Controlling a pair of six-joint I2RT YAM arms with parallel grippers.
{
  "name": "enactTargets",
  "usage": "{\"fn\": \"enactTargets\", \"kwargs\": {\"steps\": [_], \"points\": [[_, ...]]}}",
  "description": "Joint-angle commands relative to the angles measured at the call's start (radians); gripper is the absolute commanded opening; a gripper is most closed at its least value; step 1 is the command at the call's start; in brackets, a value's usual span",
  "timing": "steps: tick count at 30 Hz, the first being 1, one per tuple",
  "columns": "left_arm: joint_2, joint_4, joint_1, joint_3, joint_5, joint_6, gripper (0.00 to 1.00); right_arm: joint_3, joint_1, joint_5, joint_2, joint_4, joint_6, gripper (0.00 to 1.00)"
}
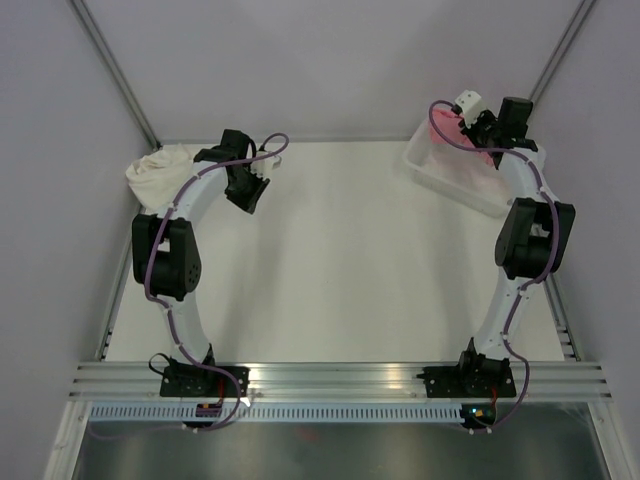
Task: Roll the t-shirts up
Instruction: Place the rolled tshirt into the container
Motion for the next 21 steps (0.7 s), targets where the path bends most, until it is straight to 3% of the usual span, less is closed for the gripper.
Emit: {"fn": "enactTargets", "kwargs": {"steps": [1, 11, 21], "points": [[-0.021, -0.022, 0.007, 0.011, -0.063, 0.02, 0.33, 0.081, -0.018, -0.125, 0.051, 0.06, -0.044, 0.0], [0.034, -0.108, 0.007, 0.049, -0.115, 0.017, 0.33, 0.23, -0.082, -0.188, 0.267, 0.092, -0.009, 0.0], [0.1, -0.137, 0.007, 0.104, -0.123, 0.018, 0.33, 0.273, -0.114, -0.215, 0.324, 0.008, -0.062, 0.0]]}}
